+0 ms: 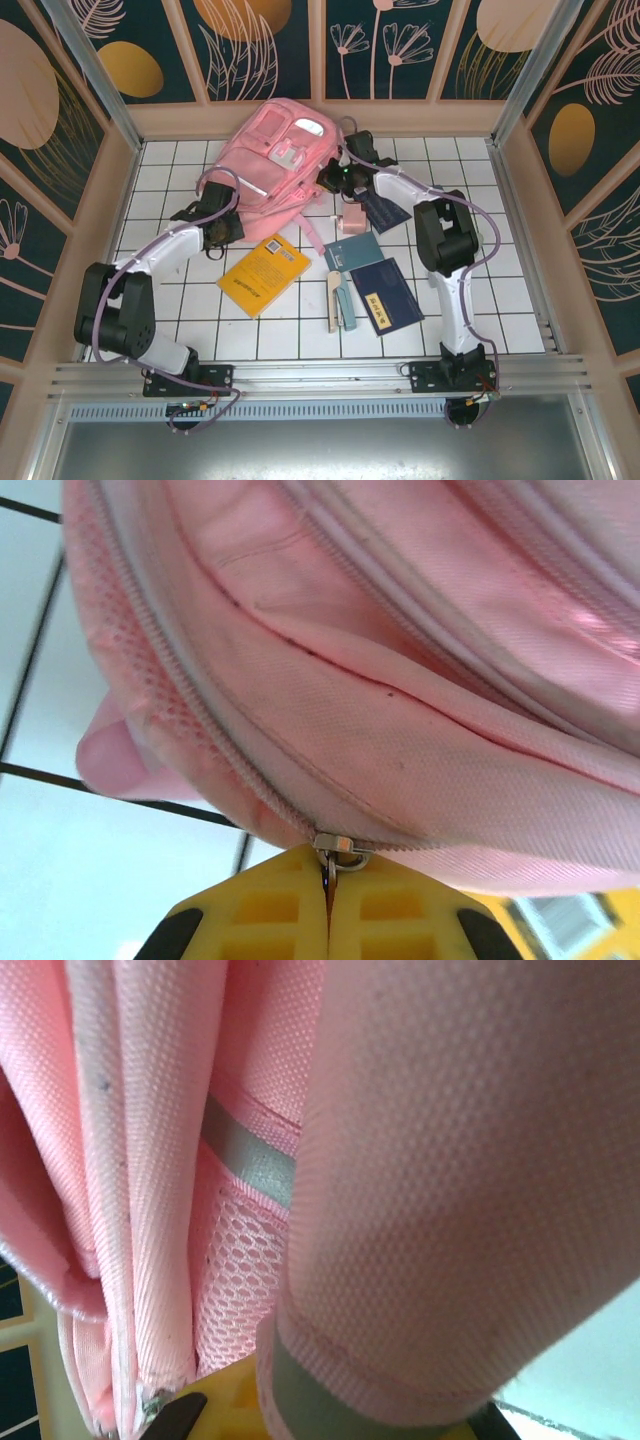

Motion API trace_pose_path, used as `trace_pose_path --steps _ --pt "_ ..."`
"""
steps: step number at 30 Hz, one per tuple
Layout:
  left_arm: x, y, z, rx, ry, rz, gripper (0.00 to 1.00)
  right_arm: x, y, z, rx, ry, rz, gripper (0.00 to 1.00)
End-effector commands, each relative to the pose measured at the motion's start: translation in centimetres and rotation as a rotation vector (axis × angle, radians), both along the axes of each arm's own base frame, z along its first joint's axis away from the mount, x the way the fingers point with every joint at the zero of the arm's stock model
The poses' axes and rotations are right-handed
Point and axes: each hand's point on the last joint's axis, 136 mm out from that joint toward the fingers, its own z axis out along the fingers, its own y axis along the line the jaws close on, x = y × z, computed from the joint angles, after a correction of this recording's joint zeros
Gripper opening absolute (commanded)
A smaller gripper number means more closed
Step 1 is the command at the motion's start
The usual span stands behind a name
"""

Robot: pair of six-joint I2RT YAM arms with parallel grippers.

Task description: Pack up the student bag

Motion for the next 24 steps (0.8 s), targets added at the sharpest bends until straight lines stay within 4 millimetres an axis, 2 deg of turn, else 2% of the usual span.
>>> trace_pose_path --steps 1,2,3,4,7,11,16,21,24 --pt "-0.5 -2.6 1.8 -0.096 -0.022 -0.082 0.00 8.4 -5.2 4.6 -0.033 -0.243 -0.174 0.00" --pt "-0.6 -3.8 2.1 -0.107 -0.026 -0.110 0.00 8.7 -5.2 4.8 -0.034 -0.244 -0.166 0.03" --pt "-0.6 -5.1 2.6 -0.120 -0.035 -0.145 0.00 9.0 -5.3 5.0 -0.043 -0.241 -0.166 0.19" --pt "-0.4 -6.5 3.3 -0.132 -0.051 -0.179 0.00 9.1 -5.4 5.3 -0.053 -0.240 -0.169 0.28" --pt "-0.5 -10.1 4.2 -0.208 -0.069 -0.247 0.00 8.2 -5.9 6.2 -0.096 -0.240 -0.190 0.44" --pt "-0.4 -12.8 4.2 -0.271 -0.072 -0.279 0.00 5.2 -7.1 6.9 -0.146 -0.215 -0.235 0.57" --pt "-0.2 -14.9 4.1 -0.288 -0.065 -0.327 0.00 -0.4 -6.6 6.6 -0.143 -0.161 -0.235 0.80" --pt "-0.3 -16.1 4.2 -0.285 -0.057 -0.372 0.00 -5.5 -4.1 6.2 -0.065 -0.093 -0.207 0.83" --pt "-0.3 -16.0 4.0 -0.278 -0.051 -0.374 0.00 -8.2 -2.6 4.9 -0.023 -0.028 -0.195 0.80"
